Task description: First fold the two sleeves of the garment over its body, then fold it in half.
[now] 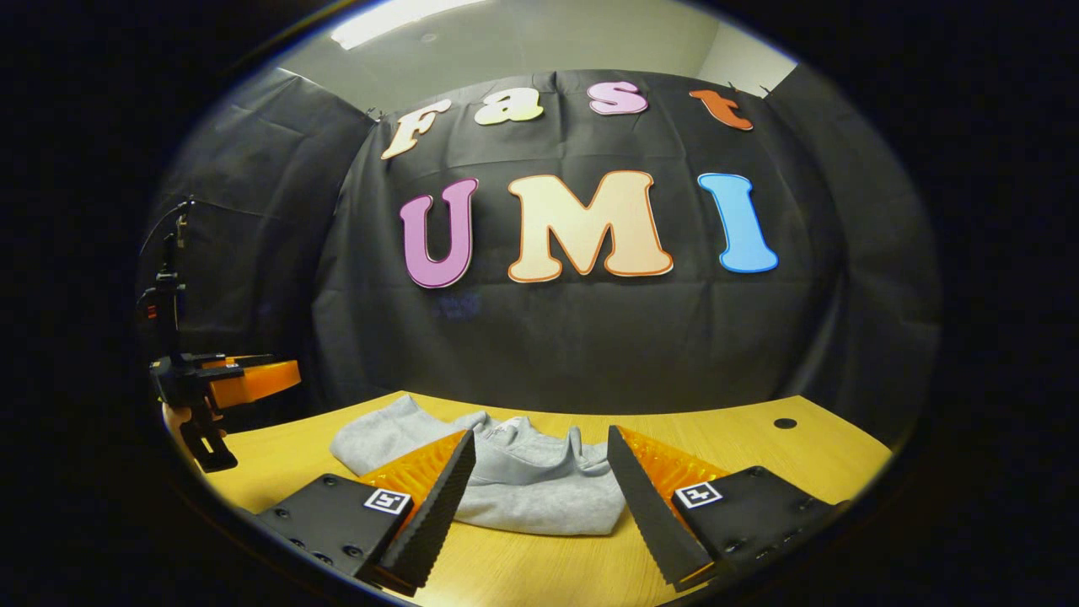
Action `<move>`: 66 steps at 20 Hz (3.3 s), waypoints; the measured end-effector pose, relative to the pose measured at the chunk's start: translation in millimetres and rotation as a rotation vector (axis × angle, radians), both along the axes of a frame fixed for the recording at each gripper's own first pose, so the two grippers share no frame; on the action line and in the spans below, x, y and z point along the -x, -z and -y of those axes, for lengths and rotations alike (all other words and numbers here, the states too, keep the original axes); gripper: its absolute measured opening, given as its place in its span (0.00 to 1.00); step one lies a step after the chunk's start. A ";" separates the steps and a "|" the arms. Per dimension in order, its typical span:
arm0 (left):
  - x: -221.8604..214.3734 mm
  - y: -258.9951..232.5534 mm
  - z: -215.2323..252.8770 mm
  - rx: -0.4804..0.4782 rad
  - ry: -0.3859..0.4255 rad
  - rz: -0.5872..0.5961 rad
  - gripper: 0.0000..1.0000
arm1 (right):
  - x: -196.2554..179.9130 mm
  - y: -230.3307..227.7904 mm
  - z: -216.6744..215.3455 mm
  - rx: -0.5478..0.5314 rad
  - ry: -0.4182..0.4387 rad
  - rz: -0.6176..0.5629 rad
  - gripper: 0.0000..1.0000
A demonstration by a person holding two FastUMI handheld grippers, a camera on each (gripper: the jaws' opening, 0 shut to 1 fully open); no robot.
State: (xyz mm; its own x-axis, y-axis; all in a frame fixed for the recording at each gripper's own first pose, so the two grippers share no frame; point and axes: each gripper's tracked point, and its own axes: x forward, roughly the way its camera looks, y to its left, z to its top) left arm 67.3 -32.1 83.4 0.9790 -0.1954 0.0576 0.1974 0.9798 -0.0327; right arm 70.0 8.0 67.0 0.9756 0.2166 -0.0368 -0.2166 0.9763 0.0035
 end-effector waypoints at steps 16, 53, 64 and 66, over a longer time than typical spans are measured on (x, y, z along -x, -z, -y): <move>34.8 75.5 -21.2 0.042 -0.041 -0.053 0.94 | 59.8 50.9 27.3 -0.068 0.126 0.059 0.97; 34.9 92.0 -21.1 -0.037 -0.077 -0.035 0.94 | 56.5 72.9 32.4 -0.002 0.155 0.034 0.97; 35.6 90.9 -20.5 -0.030 -0.078 -0.039 0.94 | 56.2 73.3 33.1 -0.002 0.155 0.033 0.97; 35.1 91.6 -21.6 -0.030 -0.079 -0.038 0.94 | 55.3 73.3 34.6 -0.002 0.161 0.033 0.97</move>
